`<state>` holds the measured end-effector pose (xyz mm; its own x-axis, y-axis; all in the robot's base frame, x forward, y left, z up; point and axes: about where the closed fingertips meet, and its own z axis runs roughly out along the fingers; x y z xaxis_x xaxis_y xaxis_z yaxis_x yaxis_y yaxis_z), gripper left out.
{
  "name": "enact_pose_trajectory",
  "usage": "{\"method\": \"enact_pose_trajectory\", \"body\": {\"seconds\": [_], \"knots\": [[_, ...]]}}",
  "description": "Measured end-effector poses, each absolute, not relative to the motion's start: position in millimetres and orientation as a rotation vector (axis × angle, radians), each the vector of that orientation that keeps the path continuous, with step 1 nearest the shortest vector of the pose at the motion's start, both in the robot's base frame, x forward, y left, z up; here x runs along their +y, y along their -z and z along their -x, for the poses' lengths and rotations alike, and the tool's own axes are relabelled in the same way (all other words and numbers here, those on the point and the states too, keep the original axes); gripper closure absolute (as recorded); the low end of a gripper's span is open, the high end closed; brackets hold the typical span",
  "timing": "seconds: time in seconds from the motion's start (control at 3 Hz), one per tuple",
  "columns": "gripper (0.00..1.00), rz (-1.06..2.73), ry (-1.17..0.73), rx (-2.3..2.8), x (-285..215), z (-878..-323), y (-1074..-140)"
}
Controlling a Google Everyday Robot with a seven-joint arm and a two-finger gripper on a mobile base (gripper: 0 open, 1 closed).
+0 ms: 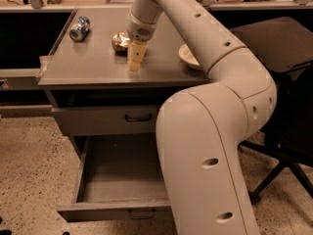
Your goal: Place orange can into middle drawer
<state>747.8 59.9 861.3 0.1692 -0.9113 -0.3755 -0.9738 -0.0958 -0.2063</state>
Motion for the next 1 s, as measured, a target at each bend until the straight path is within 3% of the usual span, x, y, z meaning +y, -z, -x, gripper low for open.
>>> {"method": "enact_pose_trajectory", "body": {"seconds": [1.0], "knots": [[0.00,1.713,-0.188,1.802,37.2,-801.8,-880.2]]}}
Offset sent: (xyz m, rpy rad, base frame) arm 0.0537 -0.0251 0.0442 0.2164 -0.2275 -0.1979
